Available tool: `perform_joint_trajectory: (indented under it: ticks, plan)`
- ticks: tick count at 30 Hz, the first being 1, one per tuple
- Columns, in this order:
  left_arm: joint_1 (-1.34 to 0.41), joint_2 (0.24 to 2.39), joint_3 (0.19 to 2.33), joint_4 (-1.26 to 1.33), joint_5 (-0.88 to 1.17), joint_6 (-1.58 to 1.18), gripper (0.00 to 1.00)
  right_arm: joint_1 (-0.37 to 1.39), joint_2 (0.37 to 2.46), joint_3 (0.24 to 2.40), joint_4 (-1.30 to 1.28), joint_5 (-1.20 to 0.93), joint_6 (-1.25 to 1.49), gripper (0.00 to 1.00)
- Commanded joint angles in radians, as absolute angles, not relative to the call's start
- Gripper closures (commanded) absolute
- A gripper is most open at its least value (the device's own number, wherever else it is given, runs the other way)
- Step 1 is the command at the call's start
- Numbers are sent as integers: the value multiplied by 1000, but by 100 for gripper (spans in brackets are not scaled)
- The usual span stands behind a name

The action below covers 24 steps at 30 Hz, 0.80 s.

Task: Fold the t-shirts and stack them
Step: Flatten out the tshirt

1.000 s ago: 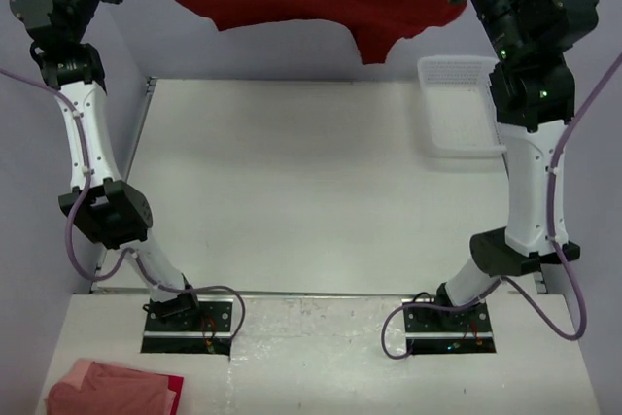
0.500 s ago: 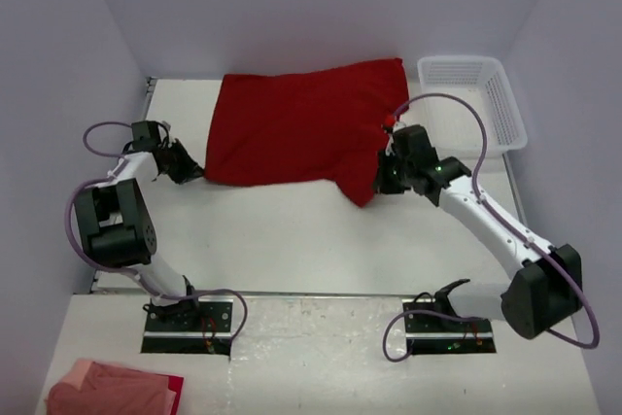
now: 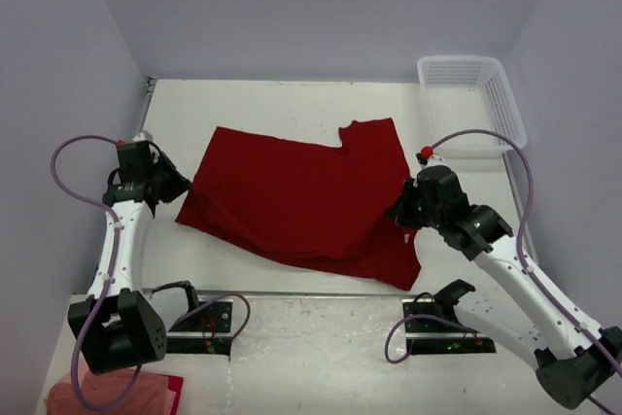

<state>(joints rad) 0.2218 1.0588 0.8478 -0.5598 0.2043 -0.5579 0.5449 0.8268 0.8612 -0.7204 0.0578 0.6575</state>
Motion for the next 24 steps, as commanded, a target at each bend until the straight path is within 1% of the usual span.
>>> perform_joint_trajectory:
  ticks: [1, 5, 15, 19, 20, 22, 23, 24]
  plan:
    - [221, 1084, 825, -673, 118, -568, 100, 554, 821, 813, -753, 66, 701, 100]
    - [221, 1120, 816, -713, 91, -575, 100, 555, 819, 784, -761, 58, 709, 100]
    - [222, 1155, 830, -706, -23, -604, 100, 557, 847, 776, -758, 95, 698, 100]
    - [222, 1161, 842, -635, 64, -589, 100, 557, 880, 813, -735, 152, 670, 100]
    - [221, 1160, 854, -611, 131, -578, 100, 557, 894, 831, -729, 167, 657, 100]
    - [222, 1160, 882, -542, 195, -561, 100, 555, 957, 896, -672, 219, 620, 100]
    - [222, 1158, 909, -502, 260, -557, 100, 557, 986, 931, -655, 242, 571, 100]
    - [221, 1155, 923, -459, 287, -557, 100, 557, 1020, 999, -629, 273, 546, 100]
